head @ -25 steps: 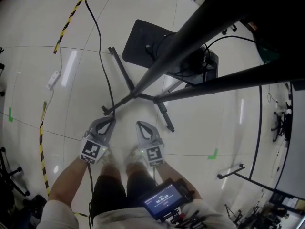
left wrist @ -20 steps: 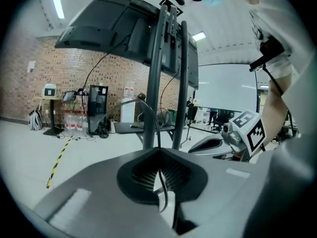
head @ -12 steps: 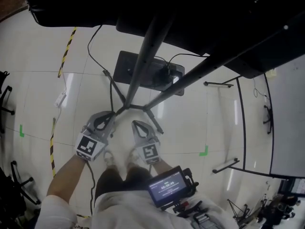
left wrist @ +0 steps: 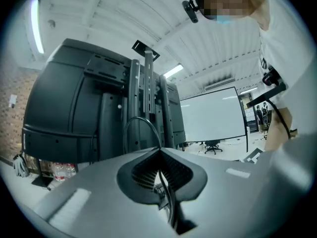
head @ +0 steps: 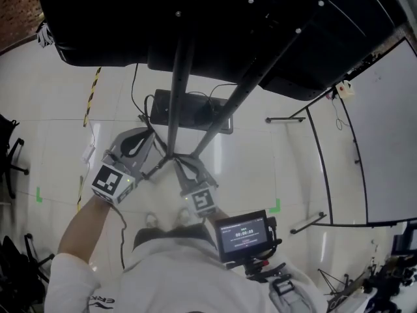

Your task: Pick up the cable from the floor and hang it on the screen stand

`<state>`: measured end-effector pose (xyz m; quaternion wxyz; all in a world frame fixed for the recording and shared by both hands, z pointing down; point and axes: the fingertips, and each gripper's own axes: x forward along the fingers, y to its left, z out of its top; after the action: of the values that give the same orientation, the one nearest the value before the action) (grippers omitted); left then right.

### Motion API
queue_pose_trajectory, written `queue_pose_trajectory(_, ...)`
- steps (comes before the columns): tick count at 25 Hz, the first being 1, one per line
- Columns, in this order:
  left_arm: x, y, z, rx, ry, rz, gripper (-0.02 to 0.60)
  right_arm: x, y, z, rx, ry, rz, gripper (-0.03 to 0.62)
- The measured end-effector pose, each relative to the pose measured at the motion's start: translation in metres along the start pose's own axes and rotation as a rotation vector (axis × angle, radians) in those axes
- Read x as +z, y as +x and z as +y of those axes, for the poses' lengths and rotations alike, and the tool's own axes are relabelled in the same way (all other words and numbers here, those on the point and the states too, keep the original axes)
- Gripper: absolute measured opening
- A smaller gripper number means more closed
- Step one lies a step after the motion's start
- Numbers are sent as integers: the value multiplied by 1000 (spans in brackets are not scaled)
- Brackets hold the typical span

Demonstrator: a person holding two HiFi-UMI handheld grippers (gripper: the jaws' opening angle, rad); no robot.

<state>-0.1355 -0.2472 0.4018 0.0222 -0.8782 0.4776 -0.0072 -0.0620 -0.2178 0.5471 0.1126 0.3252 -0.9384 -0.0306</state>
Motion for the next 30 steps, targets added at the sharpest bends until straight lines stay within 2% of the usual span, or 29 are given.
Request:
queue_pose_trajectory(6,50,11,-2,-4,33,-71,3,45,-3,-9,-4,0,-65,69)
queue_pose_trajectory(10,73,22,-6,-16,70,-103,3,79,5,-16,27,-19,-122,117)
queue_pose_trajectory(14,100,26,-8,-21,74,-143,3,104,14,-15,53,-38,-169,150)
queue_pose_trajectory(21,162,25,-8,-44,126,-217,3,109,19,-16,46,-58,-161,149)
queue_pose_trajectory(28,192,21,-7,-52,138,-263,3,113,23,-39,-27,-80,-126,92)
queue_pose_trajectory(30,198,20,-8,-57,140,-271,3,113,26,-48,-49,-79,-126,52)
